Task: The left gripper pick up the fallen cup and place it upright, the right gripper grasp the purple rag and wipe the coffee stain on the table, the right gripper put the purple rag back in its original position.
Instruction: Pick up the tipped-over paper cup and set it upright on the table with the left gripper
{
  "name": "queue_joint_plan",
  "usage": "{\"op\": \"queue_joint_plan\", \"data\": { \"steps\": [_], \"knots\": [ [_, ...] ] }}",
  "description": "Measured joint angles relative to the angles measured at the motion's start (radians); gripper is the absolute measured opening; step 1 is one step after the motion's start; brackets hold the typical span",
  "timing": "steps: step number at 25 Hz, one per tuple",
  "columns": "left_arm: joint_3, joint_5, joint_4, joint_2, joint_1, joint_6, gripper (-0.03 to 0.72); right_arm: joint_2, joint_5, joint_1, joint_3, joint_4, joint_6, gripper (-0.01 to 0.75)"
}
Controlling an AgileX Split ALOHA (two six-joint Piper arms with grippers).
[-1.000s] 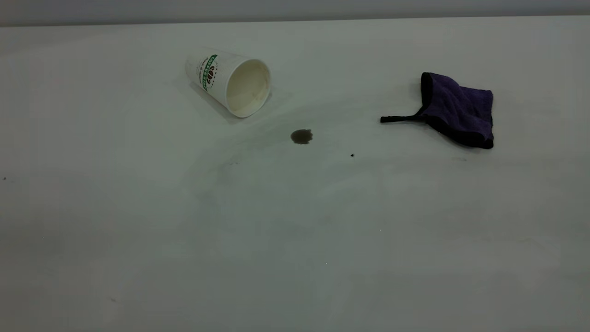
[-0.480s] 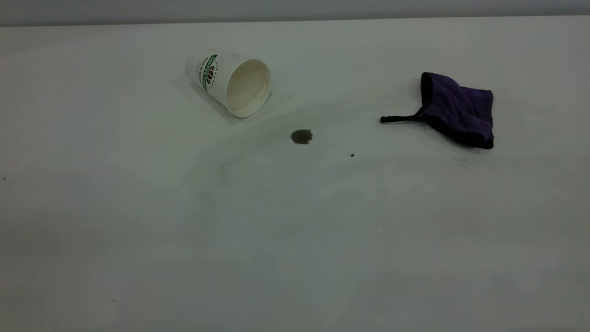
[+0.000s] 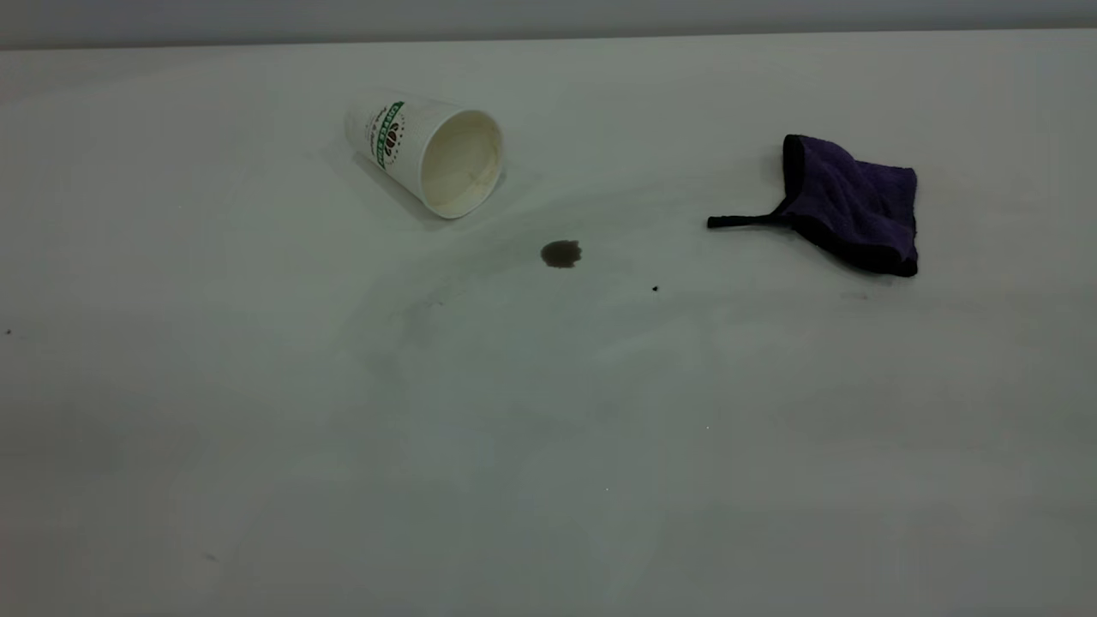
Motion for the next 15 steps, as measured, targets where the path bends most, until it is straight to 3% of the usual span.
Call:
{"op": "queue_joint_plan", "data": {
  "steps": [4, 10, 15],
  "knots": [
    [-0.042, -0.048, 0.015, 0.185, 0.0, 0.0, 0.542, 0.0, 0.0, 0.0, 0.0, 0.0, 0.0, 0.238],
    [-0.152, -0.232, 0.118, 0.625, 0.0, -0.016, 0.542, 0.0, 0.0, 0.0, 0.0, 0.0, 0.0, 0.238],
    [-0.275, -0.363, 0.13, 0.979, 0.0, -0.018, 0.603, 0.0, 0.0, 0.0, 0.0, 0.0, 0.0, 0.238]
  ]
}}
